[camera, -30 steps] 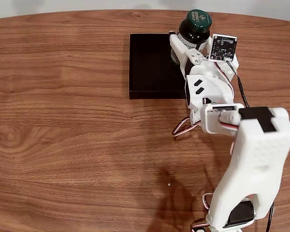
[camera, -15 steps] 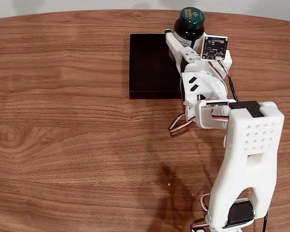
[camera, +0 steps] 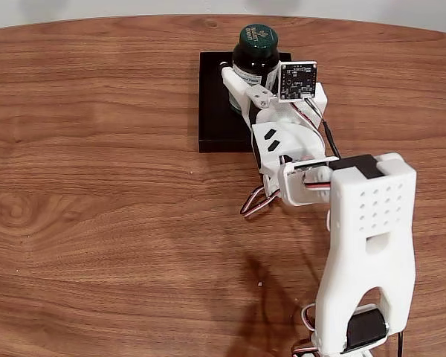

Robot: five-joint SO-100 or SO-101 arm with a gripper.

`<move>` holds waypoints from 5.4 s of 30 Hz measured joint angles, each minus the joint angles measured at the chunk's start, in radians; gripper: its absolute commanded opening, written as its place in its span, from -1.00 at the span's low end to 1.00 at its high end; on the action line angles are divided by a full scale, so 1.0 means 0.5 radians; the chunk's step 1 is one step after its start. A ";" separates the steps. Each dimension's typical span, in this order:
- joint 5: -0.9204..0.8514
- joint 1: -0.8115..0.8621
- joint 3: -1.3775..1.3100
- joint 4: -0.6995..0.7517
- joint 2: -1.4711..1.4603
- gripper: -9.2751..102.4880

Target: Pick up the pill bottle and place it in the black box.

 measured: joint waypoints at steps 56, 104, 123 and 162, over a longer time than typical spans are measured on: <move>0.295 -0.055 0.488 0.199 0.463 0.10; 0.172 0.172 2.040 4.476 4.025 -0.83; 0.199 0.169 2.031 4.915 4.633 -0.83; -0.074 0.166 2.034 4.927 4.774 -0.83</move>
